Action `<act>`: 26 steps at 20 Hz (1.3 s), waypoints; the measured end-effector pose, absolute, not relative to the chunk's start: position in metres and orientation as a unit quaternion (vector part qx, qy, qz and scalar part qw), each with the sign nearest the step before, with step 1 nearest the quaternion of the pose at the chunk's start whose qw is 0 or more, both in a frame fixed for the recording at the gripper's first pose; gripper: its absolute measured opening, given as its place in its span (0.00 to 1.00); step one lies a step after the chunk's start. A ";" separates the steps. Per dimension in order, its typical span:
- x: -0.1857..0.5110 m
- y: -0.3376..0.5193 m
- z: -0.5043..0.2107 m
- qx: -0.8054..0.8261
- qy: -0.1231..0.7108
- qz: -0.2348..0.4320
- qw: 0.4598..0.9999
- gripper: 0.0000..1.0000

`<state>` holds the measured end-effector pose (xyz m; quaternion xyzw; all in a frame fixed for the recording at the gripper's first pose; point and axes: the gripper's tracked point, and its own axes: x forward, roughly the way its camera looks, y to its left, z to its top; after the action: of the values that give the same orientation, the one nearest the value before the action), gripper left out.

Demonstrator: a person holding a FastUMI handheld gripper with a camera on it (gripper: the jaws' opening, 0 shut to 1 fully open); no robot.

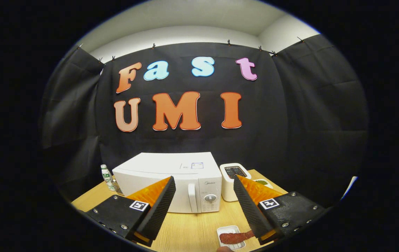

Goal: Open the microwave, put the food inside, and close the microwave door.

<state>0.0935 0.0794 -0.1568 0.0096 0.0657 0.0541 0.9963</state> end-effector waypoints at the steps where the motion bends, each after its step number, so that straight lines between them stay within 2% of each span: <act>1: 0.101 0.085 -0.170 0.010 0.071 0.055 0.996 0.99; 12: 0.188 0.122 -0.283 -0.005 0.165 0.079 0.983 0.99; 14: 0.201 0.127 -0.294 -0.005 0.175 0.082 0.981 0.94; 18: 0.214 0.131 -0.316 -0.004 0.201 0.082 0.976 0.70; 19: 0.217 0.132 -0.317 -0.002 0.203 0.081 0.976 0.58; 21: 0.220 0.137 -0.323 0.004 0.212 0.082 0.974 0.40; 22: 0.220 0.135 -0.326 -0.002 0.217 0.077 0.973 0.36; 23: 0.225 0.136 -0.326 -0.003 0.214 0.073 0.974 0.27; 26: 0.219 0.134 -0.325 -0.008 0.212 0.062 0.975 0.20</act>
<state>0.2191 0.1338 -0.3246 -0.0075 0.2117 0.0617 0.9754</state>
